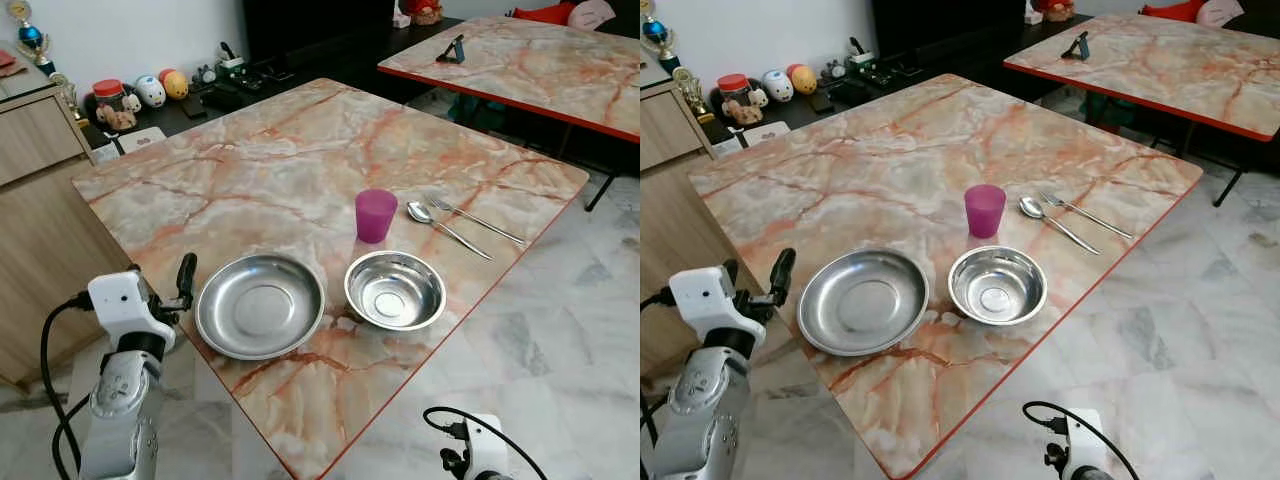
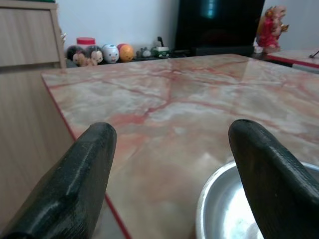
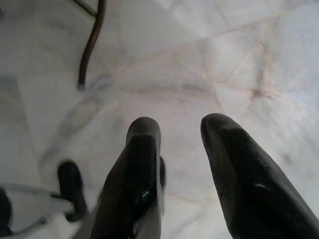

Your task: Setting the table

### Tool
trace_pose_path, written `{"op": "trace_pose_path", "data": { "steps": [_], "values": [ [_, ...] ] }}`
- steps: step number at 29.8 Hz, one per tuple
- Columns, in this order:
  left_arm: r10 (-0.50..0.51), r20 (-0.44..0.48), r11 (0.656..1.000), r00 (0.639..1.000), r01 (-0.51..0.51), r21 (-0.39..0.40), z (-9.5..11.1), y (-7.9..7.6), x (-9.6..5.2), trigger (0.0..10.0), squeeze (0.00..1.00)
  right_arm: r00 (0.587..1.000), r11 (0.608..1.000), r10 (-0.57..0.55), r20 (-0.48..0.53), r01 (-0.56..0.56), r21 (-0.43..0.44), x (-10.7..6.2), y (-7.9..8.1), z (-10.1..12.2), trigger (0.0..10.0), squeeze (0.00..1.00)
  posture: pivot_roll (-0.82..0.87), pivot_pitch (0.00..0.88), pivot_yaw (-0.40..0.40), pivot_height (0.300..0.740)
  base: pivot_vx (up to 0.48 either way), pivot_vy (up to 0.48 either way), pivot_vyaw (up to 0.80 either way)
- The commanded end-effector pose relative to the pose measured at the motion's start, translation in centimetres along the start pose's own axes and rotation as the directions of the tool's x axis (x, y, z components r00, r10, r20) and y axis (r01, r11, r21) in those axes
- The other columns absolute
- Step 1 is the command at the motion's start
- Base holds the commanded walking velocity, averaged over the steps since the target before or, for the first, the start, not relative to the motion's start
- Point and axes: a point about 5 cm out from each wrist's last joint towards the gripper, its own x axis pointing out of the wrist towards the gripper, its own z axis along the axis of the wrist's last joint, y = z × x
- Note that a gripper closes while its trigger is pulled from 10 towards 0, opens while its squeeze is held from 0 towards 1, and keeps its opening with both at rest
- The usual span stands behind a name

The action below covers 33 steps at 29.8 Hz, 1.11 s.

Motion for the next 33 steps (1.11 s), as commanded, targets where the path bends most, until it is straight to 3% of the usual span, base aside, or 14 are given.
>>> {"op": "trace_pose_path", "data": {
  "steps": [1, 3, 4, 5, 6, 7, 9, 11, 13, 14, 17, 25, 33],
  "values": [
    [0.005, 0.045, 0.999, 0.999, -0.007, 0.035, 0.9, 0.5, 0.4, 10.0, 0.00, 1.000, 0.999, -0.018, 0.021, 0.017, 0.039, 0.1, 0.1, 0.3, 10.0, 0.00, -0.05, 0.000, 0.059, 0.707, 0.000, 0.000, 0.00],
    [0.155, 0.063, 0.985, 0.986, -0.149, -0.086, 1.5, 2.9, -0.6, 10.0, 0.00, 0.997, 0.987, -0.054, 0.047, 0.046, 0.151, 0.0, -0.2, 0.1, 10.0, 0.00, -0.06, 0.000, 0.048, 0.707, 0.000, 0.000, 0.00],
    [0.185, 0.037, 0.983, 0.982, -0.184, -0.028, 1.3, 4.0, -0.7, 10.0, 0.00, 0.998, 0.982, -0.050, 0.046, 0.041, 0.187, -0.1, -0.1, -0.1, 10.0, 0.00, -0.07, 0.000, 0.059, 0.707, 0.000, 0.000, 0.00],
    [0.136, 0.038, 0.989, 0.990, -0.138, 0.045, 1.2, 4.1, -0.1, 10.0, 0.00, 0.998, 0.992, -0.050, 0.032, 0.046, 0.117, 0.0, -0.1, 0.0, 10.0, 0.00, -0.08, 0.000, 0.067, 0.707, 0.000, 0.000, 0.00],
    [0.122, 0.041, 0.991, 0.992, -0.124, 0.056, 1.1, 4.1, 0.1, 10.0, 0.00, 0.998, 0.994, -0.052, 0.028, 0.049, 0.096, 0.0, -0.1, 0.0, 10.0, 0.00, -0.08, 0.000, 0.067, 0.707, 0.000, 0.000, 0.00],
    [0.045, 0.039, 0.994, 0.998, -0.048, 0.102, 1.2, 3.4, 1.1, 10.0, 0.00, 0.998, 0.998, -0.056, 0.002, 0.056, 0.032, 0.0, -0.1, 0.0, 10.0, 0.00, -0.11, 0.000, 0.079, 0.707, 0.000, 0.000, 0.00],
    [-0.032, 0.071, 0.997, 0.997, 0.027, 0.076, 2.0, 1.8, 2.8, 10.0, 0.00, 0.999, 0.998, -0.041, 0.000, 0.041, -0.053, 0.1, -0.2, 0.4, 10.0, 0.00, -0.10, 0.000, 0.076, 0.707, 0.000, 0.000, 0.00],
    [-0.054, 0.077, 0.996, 0.996, 0.048, 0.073, 2.1, 1.1, 3.1, 10.0, 0.00, 0.998, 0.999, -0.022, 0.055, 0.024, -0.046, 0.2, 0.2, 1.1, 10.0, 0.00, -0.10, 0.000, 0.074, 0.707, 0.000, 0.000, 0.00],
    [-0.120, 0.091, 0.991, 0.989, 0.114, 0.067, 2.3, -1.0, 3.6, 10.0, 0.00, 0.987, 1.000, 0.006, 0.160, -0.002, -0.022, 0.2, 1.2, 2.5, 10.0, 0.00, -0.11, 0.000, 0.067, 0.707, 0.000, 0.000, 0.00],
    [-0.156, 0.097, 0.986, 0.983, 0.150, 0.067, 2.3, -2.1, 3.6, 10.0, 0.00, 0.987, 1.000, 0.005, 0.161, -0.002, -0.016, 0.2, 1.3, 2.5, 10.0, 0.00, -0.11, 0.000, 0.060, 0.707, 0.000, 0.000, 0.00],
    [-0.175, 0.098, 0.984, 0.980, 0.170, 0.049, 2.1, -3.1, 3.5, 10.0, 0.00, 0.991, 1.000, 0.013, 0.134, -0.010, -0.022, 0.3, 1.6, 1.9, 10.0, 0.00, -0.08, 0.000, 0.049, 0.707, 0.000, 0.000, 0.00],
    [-0.180, 0.105, 0.983, 0.978, 0.174, 0.064, 2.1, -3.0, 3.6, 10.0, 0.00, 0.997, 1.000, 0.010, 0.083, -0.010, 0.000, 0.1, 1.0, 0.7, 10.0, 0.00, -0.05, 0.000, 0.043, 0.707, 0.000, 0.000, 0.00],
    [-0.176, 0.098, 0.979, 0.980, 0.164, 0.121, 2.3, -1.9, 3.7, 10.0, 0.00, 0.999, 1.000, 0.015, 0.039, -0.015, 0.005, 0.3, 1.8, 0.6, 10.0, 0.00, -0.03, 0.000, 0.046, 0.707, 0.000, 0.000, 0.00]
  ]
}}
